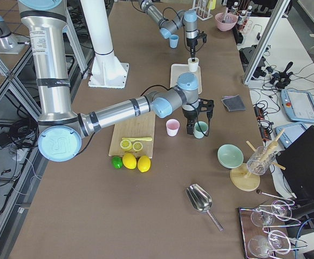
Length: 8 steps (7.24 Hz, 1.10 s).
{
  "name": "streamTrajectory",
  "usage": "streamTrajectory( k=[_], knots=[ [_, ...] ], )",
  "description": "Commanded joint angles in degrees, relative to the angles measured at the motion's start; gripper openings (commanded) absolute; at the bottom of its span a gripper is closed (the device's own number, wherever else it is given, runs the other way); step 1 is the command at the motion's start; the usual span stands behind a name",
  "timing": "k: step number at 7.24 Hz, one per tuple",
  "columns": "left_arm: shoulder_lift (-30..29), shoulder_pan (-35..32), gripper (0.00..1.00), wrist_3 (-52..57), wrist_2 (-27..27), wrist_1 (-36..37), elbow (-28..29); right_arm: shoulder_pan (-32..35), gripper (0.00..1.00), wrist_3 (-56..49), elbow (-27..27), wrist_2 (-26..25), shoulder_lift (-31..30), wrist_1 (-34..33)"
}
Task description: Place all cups on tray
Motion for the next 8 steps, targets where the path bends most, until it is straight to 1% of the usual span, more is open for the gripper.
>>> streamTrajectory(
  k=[1, 2, 3, 4, 5, 6, 7, 8],
  knots=[
    [0.1, 0.0, 0.22, 3.7, 0.3, 0.1, 0.7, 0.0, 1.00, 0.0, 0.0, 0.0, -0.2, 0.0],
    [0.7, 0.1, 0.43, 4.7, 0.2, 0.0, 0.6, 0.0, 1.00, -0.3, 0.0, 0.1, -0.2, 0.0],
    [0.7, 0.1, 0.61, 4.7, 0.2, 0.0, 0.2, -0.1, 1.00, -0.3, 0.1, 0.2, -0.2, 0.0],
    [0.7, 0.1, 0.98, 4.8, 0.2, 0.0, -0.8, -0.1, 1.00, -0.1, 0.7, 0.4, -0.3, -0.1],
    [0.8, -2.4, 0.98, 4.8, -0.6, 0.8, -3.3, -0.1, 1.00, 0.3, 1.9, 0.7, -0.4, -0.6],
    [1.9, -5.6, 0.98, 6.7, -4.7, 4.4, -5.4, -1.6, 1.00, 2.8, 2.5, 0.5, -1.5, -0.5],
    [6.0, -8.6, 0.98, 13.6, -6.7, 5.2, -9.8, -3.8, 1.00, 4.1, 4.1, -0.2, -3.6, -0.1],
    [8.5, -10.3, 0.98, 16.3, -8.6, 5.2, -11.2, -6.8, 1.00, 4.1, 5.4, -2.3, -5.8, -0.1]
  ],
)
